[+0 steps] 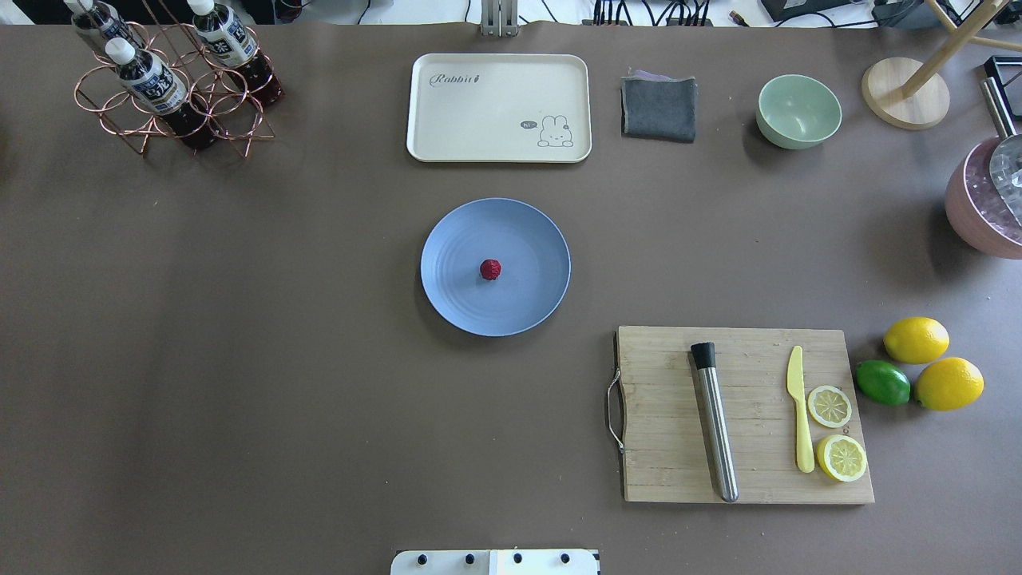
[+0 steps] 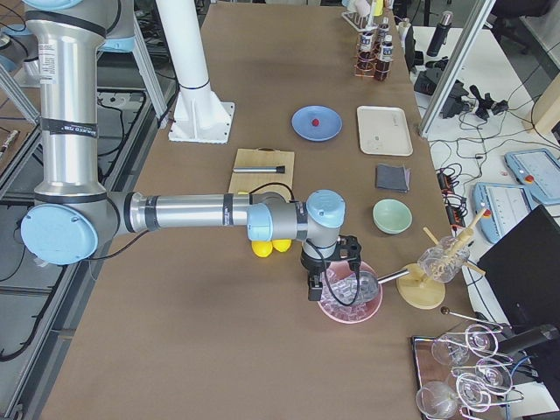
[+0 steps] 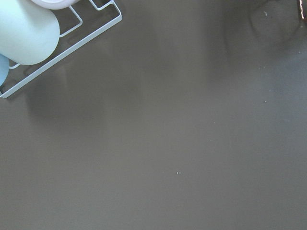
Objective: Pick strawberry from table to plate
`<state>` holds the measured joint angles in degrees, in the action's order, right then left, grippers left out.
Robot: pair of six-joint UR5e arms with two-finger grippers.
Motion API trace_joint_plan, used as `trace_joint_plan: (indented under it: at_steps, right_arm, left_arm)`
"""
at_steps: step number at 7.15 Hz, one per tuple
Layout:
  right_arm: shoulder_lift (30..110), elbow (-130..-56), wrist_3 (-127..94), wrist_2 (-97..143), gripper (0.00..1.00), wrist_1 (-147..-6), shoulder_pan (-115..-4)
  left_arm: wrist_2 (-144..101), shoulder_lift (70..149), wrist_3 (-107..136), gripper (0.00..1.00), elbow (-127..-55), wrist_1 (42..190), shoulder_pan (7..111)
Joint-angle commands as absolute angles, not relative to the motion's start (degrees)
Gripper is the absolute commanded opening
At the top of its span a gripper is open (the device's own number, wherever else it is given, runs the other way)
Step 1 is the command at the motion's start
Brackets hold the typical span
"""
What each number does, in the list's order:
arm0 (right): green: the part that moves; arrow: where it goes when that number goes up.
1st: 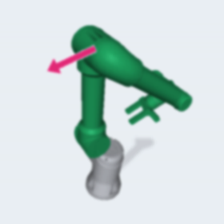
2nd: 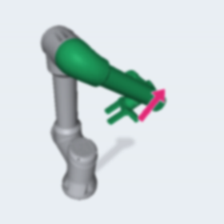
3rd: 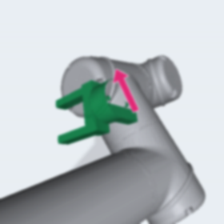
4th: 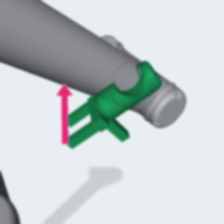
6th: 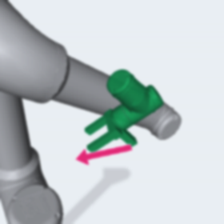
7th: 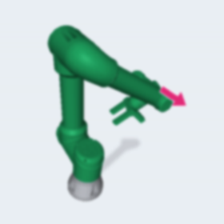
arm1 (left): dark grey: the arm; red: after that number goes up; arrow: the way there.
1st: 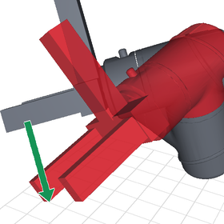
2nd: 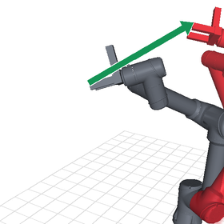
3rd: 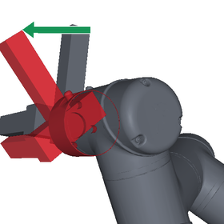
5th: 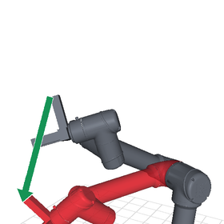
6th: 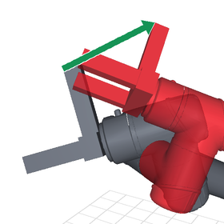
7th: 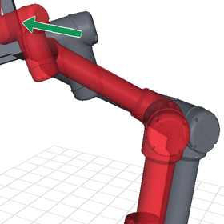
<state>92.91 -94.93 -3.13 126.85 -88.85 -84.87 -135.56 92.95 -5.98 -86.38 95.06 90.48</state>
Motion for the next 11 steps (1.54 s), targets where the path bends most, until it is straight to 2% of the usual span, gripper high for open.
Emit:
trace_joint_plan:
  at_steps: [1, 11]
  right_arm:
    - [93.25, -93.61, -2.37, 126.83, 1.00, -88.86, -86.22]
    - [93.25, -92.99, -2.29, 127.27, 1.00, -88.86, -86.22]
  left_arm:
    - [-135.61, 92.73, -5.98, 0.98, -86.57, 95.18, 90.44]
    - [-135.62, 92.11, -6.42, 0.98, -86.48, 95.71, 90.44]
